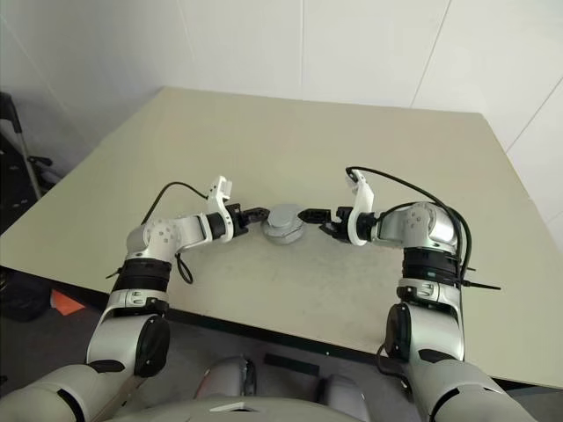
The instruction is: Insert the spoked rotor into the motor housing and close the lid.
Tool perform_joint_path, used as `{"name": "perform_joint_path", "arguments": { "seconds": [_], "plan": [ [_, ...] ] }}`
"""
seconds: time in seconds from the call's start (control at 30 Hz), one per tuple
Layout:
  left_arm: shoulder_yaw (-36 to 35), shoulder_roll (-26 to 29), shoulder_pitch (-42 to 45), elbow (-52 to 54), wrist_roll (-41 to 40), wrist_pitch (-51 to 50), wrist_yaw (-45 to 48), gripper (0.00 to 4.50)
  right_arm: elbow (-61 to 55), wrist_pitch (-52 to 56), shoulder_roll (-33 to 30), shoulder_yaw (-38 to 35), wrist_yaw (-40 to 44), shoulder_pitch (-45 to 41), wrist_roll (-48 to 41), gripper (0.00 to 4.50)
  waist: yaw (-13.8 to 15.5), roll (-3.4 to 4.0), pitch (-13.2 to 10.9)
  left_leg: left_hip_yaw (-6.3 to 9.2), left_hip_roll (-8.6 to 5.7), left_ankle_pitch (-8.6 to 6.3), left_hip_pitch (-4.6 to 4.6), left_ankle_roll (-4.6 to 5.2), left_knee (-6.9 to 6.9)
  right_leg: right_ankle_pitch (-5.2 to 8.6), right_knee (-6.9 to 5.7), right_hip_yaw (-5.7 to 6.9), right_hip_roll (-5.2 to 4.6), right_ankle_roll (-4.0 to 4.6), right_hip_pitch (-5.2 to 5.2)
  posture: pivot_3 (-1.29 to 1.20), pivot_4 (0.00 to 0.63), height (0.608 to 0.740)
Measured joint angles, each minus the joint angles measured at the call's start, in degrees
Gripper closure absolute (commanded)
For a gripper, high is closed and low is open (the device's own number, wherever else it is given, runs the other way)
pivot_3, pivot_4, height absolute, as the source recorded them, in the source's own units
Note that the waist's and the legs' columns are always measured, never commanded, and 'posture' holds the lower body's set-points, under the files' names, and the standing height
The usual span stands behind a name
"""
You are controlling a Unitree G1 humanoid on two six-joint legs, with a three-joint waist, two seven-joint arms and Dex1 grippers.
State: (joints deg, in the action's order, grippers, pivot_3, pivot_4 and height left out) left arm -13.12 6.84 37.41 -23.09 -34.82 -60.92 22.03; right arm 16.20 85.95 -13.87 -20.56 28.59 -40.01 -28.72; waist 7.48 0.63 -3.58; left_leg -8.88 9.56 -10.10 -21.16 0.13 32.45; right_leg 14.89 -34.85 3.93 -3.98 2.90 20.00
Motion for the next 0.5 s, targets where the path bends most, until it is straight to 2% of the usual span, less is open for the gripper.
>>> {"name": "perform_joint_path", "arguments": {
  "seconds": [0.3, 0.5],
  "plan": [
    [-0.1, 0.4, 0.0, -0.1, 0.4, 0.2, -0.3, 4.5, 0.0, -1.0, 3.4, 0.1, -2.0, 0.2, -0.7, 0.03, 0.0, 0.0, 0.0, 0.0, 0.0, 0.01, 0.0, -0.02, -0.01, -0.05, 0.0, 0.0, 0.0, -0.08, 0.01, 0.0, 0.0, 0.74],
    [-0.2, 0.4, -0.1, -0.1, 0.8, 0.3, -0.4, 4.5, 3.2, -5.6, 6.6, -0.4, -4.4, -1.2, -0.7, 0.03, 0.0, 0.01, 0.0, 0.0, 0.0, 0.02, 0.0, -0.05, -0.03, -0.04, 0.0, 0.0, -0.01, -0.08, 0.01, 0.0, 0.0, 0.74]
  ]
}}
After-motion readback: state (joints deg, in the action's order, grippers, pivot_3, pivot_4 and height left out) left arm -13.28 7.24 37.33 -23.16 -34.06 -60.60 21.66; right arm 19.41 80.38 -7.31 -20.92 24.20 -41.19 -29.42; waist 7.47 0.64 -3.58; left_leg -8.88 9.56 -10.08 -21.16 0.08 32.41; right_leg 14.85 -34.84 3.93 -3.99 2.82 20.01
